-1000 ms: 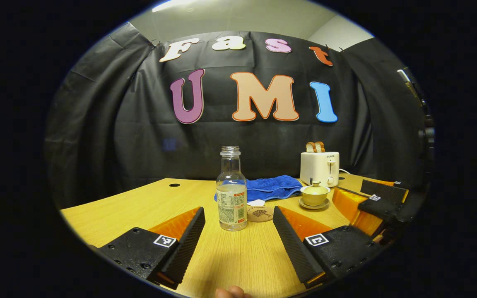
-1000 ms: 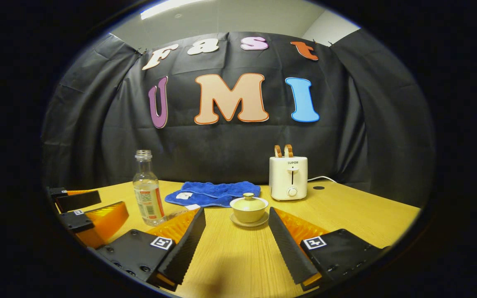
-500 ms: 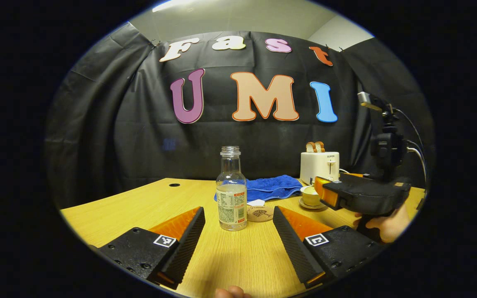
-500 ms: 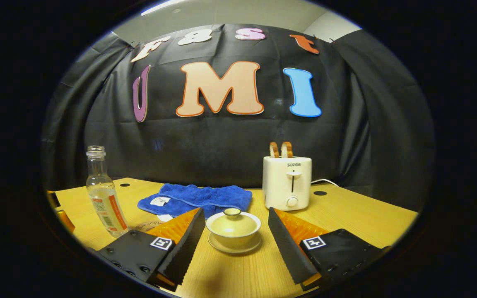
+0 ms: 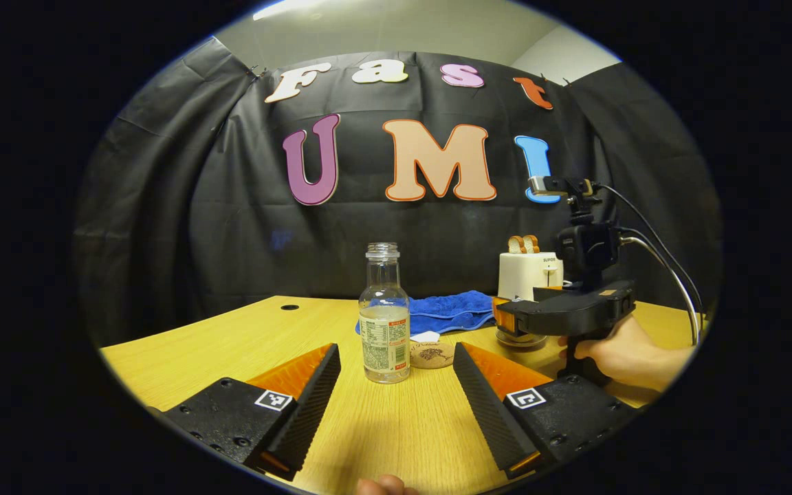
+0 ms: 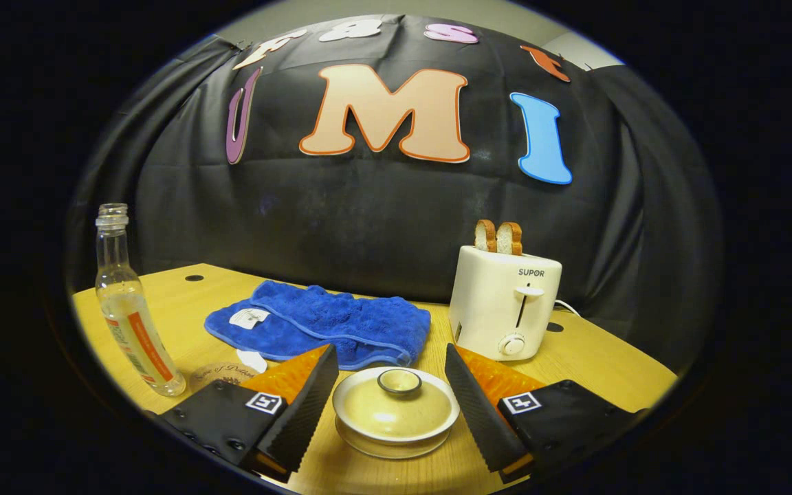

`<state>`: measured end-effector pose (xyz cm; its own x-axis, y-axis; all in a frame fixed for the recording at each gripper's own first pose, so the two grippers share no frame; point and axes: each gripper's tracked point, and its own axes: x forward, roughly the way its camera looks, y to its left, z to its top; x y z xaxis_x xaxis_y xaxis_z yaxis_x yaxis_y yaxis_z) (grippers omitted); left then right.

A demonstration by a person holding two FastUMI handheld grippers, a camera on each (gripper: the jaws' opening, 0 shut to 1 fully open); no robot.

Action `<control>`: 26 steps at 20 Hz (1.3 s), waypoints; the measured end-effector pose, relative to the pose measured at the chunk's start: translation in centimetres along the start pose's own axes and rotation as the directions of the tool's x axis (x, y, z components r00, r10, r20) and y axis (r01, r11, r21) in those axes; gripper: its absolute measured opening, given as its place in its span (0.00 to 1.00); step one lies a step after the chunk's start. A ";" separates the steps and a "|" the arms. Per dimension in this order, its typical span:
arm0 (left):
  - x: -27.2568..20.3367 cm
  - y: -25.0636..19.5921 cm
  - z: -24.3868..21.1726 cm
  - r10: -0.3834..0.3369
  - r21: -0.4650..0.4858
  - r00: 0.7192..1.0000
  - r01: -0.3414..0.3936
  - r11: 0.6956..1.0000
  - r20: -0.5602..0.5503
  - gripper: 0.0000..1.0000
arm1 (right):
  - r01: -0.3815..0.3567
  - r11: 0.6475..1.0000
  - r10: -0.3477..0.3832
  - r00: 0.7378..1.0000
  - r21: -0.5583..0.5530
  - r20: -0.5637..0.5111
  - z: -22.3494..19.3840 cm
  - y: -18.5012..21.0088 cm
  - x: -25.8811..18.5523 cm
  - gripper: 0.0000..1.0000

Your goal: Open the teacup lid with one hand, grasp the water bottle and pour water into the teacup with the other hand; after pouring, place the water bottle on the coaster and then close the teacup lid.

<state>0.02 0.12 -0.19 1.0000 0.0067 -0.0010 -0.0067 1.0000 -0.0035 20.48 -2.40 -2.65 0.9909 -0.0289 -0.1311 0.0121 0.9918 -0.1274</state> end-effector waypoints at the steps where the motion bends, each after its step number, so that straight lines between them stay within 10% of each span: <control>1: 0.0 0.0 0.0 0.000 0.000 1.000 0.000 1.000 0.000 0.96 | -0.004 1.000 0.004 1.000 0.009 -0.005 -0.1 0.0 0.4 0.99; 6: 0.0 0.0 0.0 0.000 0.000 1.000 0.000 1.000 0.000 0.96 | -0.011 0.997 0.014 0.999 0.075 -0.039 -0.8 -0.6 1.5 0.82; 9: 0.0 0.0 0.0 0.000 0.000 1.000 0.000 1.000 0.000 0.96 | -0.016 0.995 0.022 0.998 0.098 -0.051 -0.7 -0.8 1.4 0.55; 17: 0.0 0.0 0.0 0.000 0.000 1.000 0.000 1.000 -0.001 0.96 | -0.042 0.994 0.047 0.998 0.096 -0.051 -0.8 -0.3 1.9 0.54; 19: 0.1 0.0 0.0 0.000 0.000 1.000 0.000 1.000 -0.001 0.96 | -0.022 0.995 0.028 0.998 0.096 -0.053 -0.7 -0.7 1.8 0.34; 26: 0.0 0.0 0.0 0.000 0.000 1.000 0.000 1.000 0.000 0.96 | -0.009 0.998 0.011 1.000 0.068 -0.020 -0.1 -0.8 1.6 0.30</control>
<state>0.01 0.12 -0.21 1.0000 0.0068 -0.0015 -0.0068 1.0000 -0.0031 22.01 -3.23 -2.86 0.9882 -0.0208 -0.1520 0.0120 0.9982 -0.0587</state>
